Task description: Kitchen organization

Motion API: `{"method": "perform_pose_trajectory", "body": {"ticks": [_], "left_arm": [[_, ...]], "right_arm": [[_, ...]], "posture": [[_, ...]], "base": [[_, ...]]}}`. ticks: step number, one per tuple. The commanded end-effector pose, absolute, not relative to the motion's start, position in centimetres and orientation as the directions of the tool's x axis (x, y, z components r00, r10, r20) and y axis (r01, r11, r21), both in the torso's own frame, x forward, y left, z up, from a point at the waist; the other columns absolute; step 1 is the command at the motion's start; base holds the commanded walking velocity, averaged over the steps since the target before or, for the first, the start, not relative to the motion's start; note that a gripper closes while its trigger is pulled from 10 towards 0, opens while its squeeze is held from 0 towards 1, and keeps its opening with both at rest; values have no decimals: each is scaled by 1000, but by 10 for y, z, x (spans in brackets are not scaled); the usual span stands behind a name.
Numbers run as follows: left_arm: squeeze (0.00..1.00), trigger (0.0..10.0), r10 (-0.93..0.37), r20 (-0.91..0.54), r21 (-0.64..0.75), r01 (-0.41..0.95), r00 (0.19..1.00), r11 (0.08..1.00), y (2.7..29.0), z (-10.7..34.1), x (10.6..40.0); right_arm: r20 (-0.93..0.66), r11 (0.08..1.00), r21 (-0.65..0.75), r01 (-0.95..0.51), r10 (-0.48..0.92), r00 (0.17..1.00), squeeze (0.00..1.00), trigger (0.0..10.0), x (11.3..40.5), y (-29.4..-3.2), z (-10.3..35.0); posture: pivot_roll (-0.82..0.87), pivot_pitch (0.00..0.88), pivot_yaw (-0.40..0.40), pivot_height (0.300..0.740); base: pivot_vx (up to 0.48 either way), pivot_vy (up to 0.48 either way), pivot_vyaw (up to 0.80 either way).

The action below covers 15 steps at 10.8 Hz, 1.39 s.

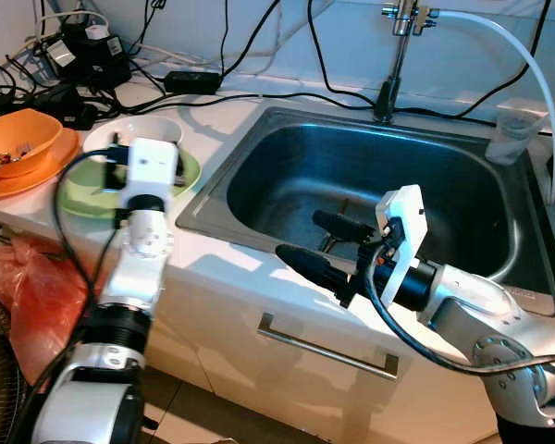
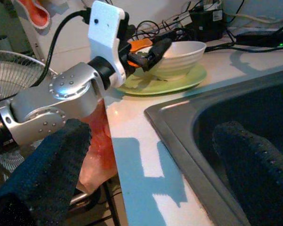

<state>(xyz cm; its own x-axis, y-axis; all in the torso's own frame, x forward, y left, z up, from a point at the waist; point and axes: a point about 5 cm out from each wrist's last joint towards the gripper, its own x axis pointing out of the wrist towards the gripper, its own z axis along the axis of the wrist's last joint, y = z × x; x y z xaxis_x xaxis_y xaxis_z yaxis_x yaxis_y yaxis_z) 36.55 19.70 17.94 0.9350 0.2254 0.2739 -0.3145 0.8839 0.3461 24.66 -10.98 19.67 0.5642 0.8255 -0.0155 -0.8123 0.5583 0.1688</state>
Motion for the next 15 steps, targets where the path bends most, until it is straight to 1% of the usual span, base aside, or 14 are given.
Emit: {"method": "perform_pose_trajectory", "body": {"ticks": [1, 2, 3, 6, 10, 11, 12, 15], "left_arm": [[0, 10000, 256, 281, 338, -345, 925, 876, 203, 181, 364], [0, 10000, 257, 278, 340, -345, 926, 875, 204, 180, 364], [0, 10000, 239, 247, 346, -316, 939, 883, 201, 174, 366], [0, 10000, 218, 189, 315, -270, 957, 910, 196, 166, 377], [0, 9961, 235, 237, 311, -303, 943, 901, 201, 179, 384], [0, 4196, 236, 251, 310, -309, 939, 899, 203, 182, 385], [0, 0, 236, 257, 312, -312, 937, 897, 204, 183, 385], [0, 0, 234, 256, 309, -309, 938, 900, 205, 182, 387]], "right_arm": [[-8, 555, 165, -816, 828, 561, 0, 10000, 245, -110, 199], [-9, 554, 165, -816, 828, 560, 0, 10000, 245, -110, 198], [-12, 551, 162, -818, 830, 557, 0, 10000, 245, -108, 198], [-10, 557, 154, -816, 827, 562, 0, 10000, 241, -108, 200], [-20, 576, 155, -803, 814, 580, 0, 10000, 233, -113, 201], [-25, 581, 159, -798, 811, 585, 0, 10000, 232, -114, 201], [-28, 584, 161, -795, 808, 588, 0, 10000, 231, -114, 201], [-37, 589, 161, -792, 805, 592, 0, 10000, 230, -116, 202]], "posture": [[-49, 0, 49, 740], [-46, 0, 48, 740], [-48, 0, 48, 740], [-81, 0, 49, 740], [-109, 11, 48, 740], [-112, 19, 48, 740], [-116, 24, 46, 740], [-123, 30, 42, 740]], "base": [[0, 0, 0], [0, 0, 0], [0, 0, 0], [0, 0, 0], [0, 0, 0], [0, 0, 0], [0, 0, 0], [0, 0, 0]]}}
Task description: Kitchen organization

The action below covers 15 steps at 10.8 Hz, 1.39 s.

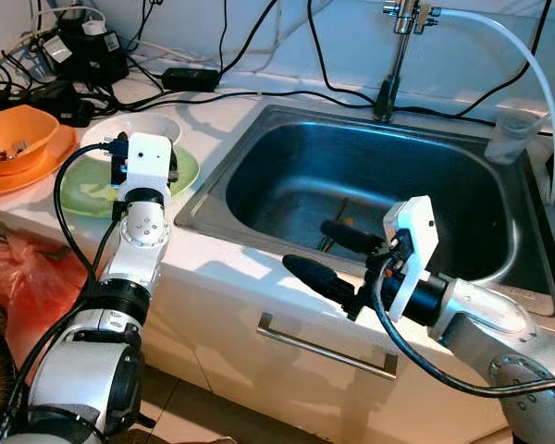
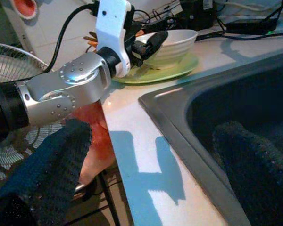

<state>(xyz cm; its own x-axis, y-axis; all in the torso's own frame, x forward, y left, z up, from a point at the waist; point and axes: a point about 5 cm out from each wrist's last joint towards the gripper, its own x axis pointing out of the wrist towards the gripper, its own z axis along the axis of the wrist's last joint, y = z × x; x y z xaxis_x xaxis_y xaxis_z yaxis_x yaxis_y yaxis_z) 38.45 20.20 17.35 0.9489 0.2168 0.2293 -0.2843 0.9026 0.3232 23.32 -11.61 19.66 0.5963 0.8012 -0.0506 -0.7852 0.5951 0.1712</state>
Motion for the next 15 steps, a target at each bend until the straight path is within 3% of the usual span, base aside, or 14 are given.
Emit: {"method": "perform_pose_trajectory", "body": {"ticks": [1, 15], "left_arm": [[0, 0, 238, 256, 306, -312, 937, 899, 205, 182, 387], [0, 0, 271, 271, 307, -350, 924, 885, 212, 183, 387]], "right_arm": [[-38, 590, 160, -791, 804, 593, 0, 10000, 230, -117, 202], [-45, 573, 169, -802, 817, 574, 0, 10000, 231, -115, 201]], "posture": [[-123, 29, 40, 740], [-117, 15, 37, 740]], "base": [[0, 0, 0], [0, 0, 0]]}}
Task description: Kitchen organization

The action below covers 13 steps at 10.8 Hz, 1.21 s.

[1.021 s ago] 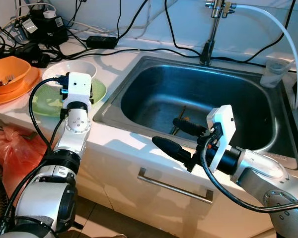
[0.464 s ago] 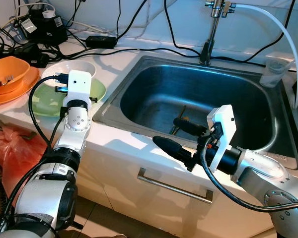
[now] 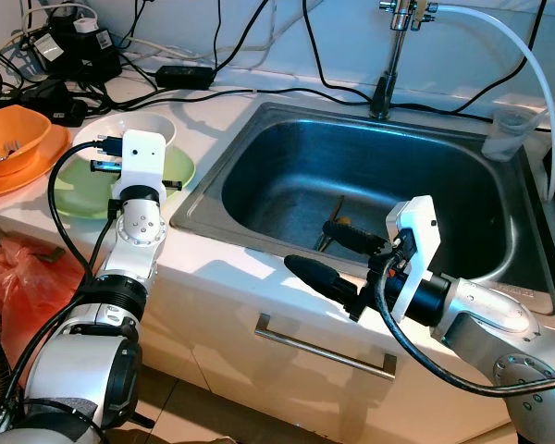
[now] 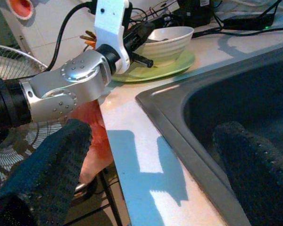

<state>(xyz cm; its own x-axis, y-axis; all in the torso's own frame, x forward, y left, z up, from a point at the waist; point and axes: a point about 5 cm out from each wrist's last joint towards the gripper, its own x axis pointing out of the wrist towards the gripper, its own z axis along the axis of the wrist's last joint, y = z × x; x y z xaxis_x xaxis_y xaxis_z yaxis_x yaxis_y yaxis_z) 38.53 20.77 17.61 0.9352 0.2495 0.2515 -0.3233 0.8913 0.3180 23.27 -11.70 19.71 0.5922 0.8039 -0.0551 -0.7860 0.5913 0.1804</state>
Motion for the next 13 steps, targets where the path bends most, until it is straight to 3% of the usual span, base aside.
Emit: {"method": "perform_pose_trajectory", "body": {"ticks": [1, 5, 9, 11, 13], "left_arm": [[0, 0, 272, 276, 309, -353, 922, 883, 212, 184, 387], [0, 0, 282, 337, 316, -390, 898, 865, 213, 197, 388], [0, 0, 91, 534, 392, -341, 840, 855, 170, 238, 391], [0, 0, 34, 534, 367, -267, 845, 891, 151, 240, 392], [0, 0, -67, 473, 319, -100, 878, 943, 117, 230, 392]], "right_arm": [[-44, 571, 170, -803, 819, 573, 0, 10000, 231, -114, 201], [-40, 576, 167, -801, 815, 578, 0, 10000, 232, -114, 201], [-25, 579, 157, -800, 812, 583, 0, 10000, 237, -112, 202], [-27, 593, 143, -792, 802, 596, 0, 10000, 239, -113, 203], [-93, 690, 57, -721, 723, 684, 0, 10000, 247, -121, 201]], "posture": [[-114, 15, 38, 740], [-113, 10, 41, 740], [-106, 0, 55, 740], [-112, 0, 67, 740], [-130, 0, 81, 740]], "base": [[0, 0, 0], [0, 0, 0], [0, 0, 0], [0, 0, 0], [0, 0, 0]]}}
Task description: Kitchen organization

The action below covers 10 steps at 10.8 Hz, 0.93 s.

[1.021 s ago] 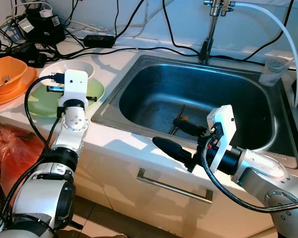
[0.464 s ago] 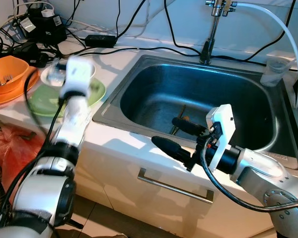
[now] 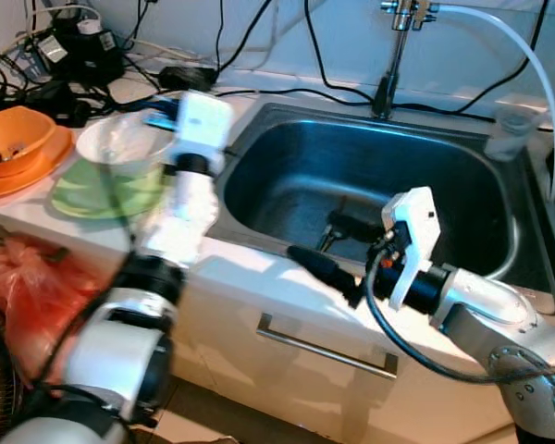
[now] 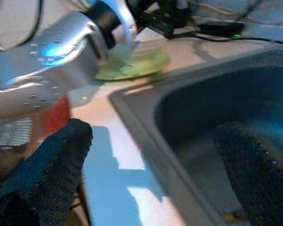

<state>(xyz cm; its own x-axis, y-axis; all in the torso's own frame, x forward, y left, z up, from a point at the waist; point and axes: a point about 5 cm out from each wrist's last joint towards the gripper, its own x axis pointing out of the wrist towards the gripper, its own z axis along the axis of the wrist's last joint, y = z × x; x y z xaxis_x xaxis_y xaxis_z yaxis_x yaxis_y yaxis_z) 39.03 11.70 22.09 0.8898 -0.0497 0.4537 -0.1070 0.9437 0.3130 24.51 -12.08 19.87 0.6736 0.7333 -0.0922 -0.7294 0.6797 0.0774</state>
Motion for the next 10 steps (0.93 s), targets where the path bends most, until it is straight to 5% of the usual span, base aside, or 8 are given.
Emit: {"method": "perform_pose_trajectory", "body": {"ticks": [1, 6, 10], "left_arm": [[0, 0, -82, 461, 307, -72, 884, 949, 112, 228, 392], [0, 0, -237, 274, 221, 179, 932, 959, 73, 193, 388], [0, 0, -291, 180, 140, 268, 940, 953, 62, 175, 386]], "right_arm": [[-95, 708, 51, -704, 705, 703, 0, 10000, 249, -124, 201], [-192, 875, -28, -483, 470, 862, 0, 10000, 263, -152, 190], [-258, 919, -66, -389, 361, 896, 0, 10000, 264, -164, 185]], "posture": [[-134, 0, 84, 740], [-160, 0, 104, 740], [-188, 10, 106, 740]], "base": [[0, 0, 0], [0, 0, 0], [0, 0, 0]]}}
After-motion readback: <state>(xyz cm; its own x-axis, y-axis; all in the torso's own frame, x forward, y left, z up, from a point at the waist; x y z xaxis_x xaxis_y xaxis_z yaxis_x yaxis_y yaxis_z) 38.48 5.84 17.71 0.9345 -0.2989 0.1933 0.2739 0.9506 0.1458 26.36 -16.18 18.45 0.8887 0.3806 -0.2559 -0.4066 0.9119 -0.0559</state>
